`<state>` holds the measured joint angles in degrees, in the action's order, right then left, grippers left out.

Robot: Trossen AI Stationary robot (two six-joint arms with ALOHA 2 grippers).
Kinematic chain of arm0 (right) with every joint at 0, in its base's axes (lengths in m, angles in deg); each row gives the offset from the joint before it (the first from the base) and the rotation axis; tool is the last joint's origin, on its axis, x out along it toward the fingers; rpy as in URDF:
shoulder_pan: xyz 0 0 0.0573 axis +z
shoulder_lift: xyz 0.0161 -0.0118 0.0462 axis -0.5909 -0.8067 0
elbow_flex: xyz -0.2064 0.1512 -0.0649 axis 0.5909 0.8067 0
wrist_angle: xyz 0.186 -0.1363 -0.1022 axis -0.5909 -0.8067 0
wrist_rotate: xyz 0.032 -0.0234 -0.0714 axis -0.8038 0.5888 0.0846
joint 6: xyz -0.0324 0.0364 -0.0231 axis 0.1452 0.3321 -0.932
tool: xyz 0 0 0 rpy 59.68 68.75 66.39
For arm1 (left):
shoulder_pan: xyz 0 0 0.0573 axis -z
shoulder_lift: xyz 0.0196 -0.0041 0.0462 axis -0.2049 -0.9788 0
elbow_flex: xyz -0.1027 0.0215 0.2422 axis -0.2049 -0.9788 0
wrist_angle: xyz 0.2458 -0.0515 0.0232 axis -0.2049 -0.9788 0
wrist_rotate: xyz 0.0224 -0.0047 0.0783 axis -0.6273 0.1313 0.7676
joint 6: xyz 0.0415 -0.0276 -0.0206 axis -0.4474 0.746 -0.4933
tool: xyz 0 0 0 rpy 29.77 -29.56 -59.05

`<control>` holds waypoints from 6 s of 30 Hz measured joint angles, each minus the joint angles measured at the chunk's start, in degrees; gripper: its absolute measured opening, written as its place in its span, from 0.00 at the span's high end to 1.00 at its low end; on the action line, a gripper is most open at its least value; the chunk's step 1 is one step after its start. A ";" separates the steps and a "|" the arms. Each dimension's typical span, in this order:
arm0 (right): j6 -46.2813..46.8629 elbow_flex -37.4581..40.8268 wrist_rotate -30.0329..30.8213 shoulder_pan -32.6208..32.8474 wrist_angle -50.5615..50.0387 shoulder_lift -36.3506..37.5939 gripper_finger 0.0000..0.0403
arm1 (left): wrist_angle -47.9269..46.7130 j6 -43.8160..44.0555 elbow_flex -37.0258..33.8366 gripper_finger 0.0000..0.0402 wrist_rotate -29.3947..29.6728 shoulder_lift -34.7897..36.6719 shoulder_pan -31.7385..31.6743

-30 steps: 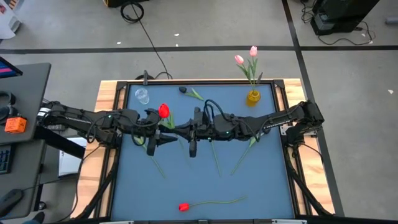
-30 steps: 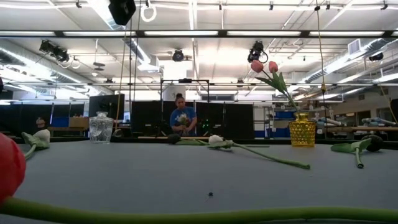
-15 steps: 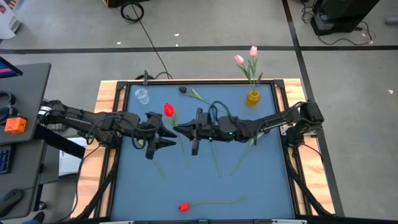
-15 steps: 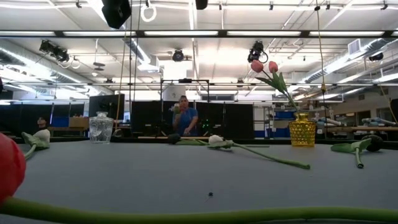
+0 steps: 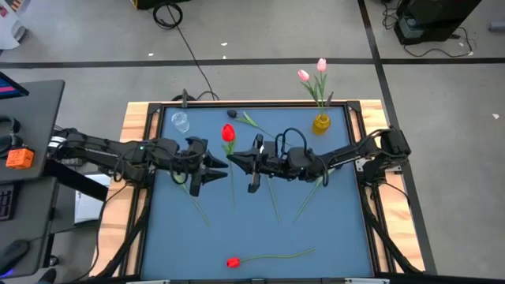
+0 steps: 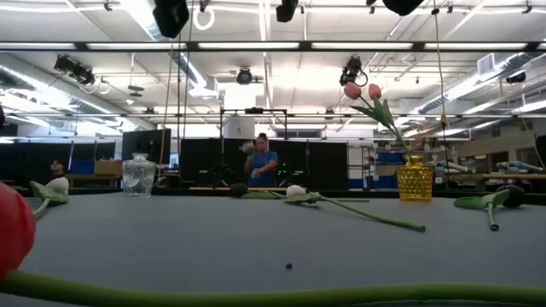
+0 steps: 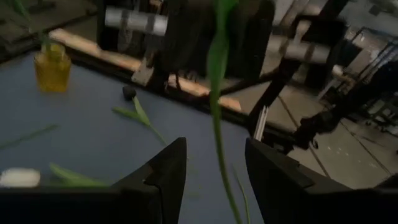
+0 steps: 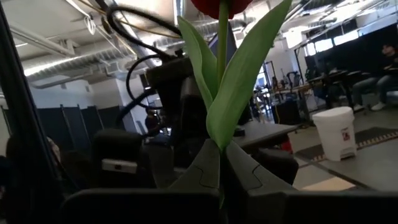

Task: Sort flowers into vase by color
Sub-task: Put the top red flower into the yellow vase, then put the red flower into the yellow vase

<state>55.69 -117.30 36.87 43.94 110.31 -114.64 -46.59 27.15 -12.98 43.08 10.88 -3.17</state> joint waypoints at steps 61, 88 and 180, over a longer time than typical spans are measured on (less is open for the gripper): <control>-2.50 22.09 53.15 -1.97 -37.87 38.60 0.98 | -21.26 -1.01 -0.04 0.59 10.14 -6.88 -2.01; -19.34 41.04 32.19 -40.25 -13.65 48.58 0.97 | -21.77 0.79 -0.02 0.60 12.45 -6.96 -10.38; 15.08 -9.17 -8.70 21.81 -66.60 -11.99 0.74 | -17.93 11.35 -7.39 0.60 1.91 -6.50 13.19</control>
<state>70.78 -126.48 28.17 65.75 43.71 -126.63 -64.52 38.50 -20.36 44.98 4.38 10.02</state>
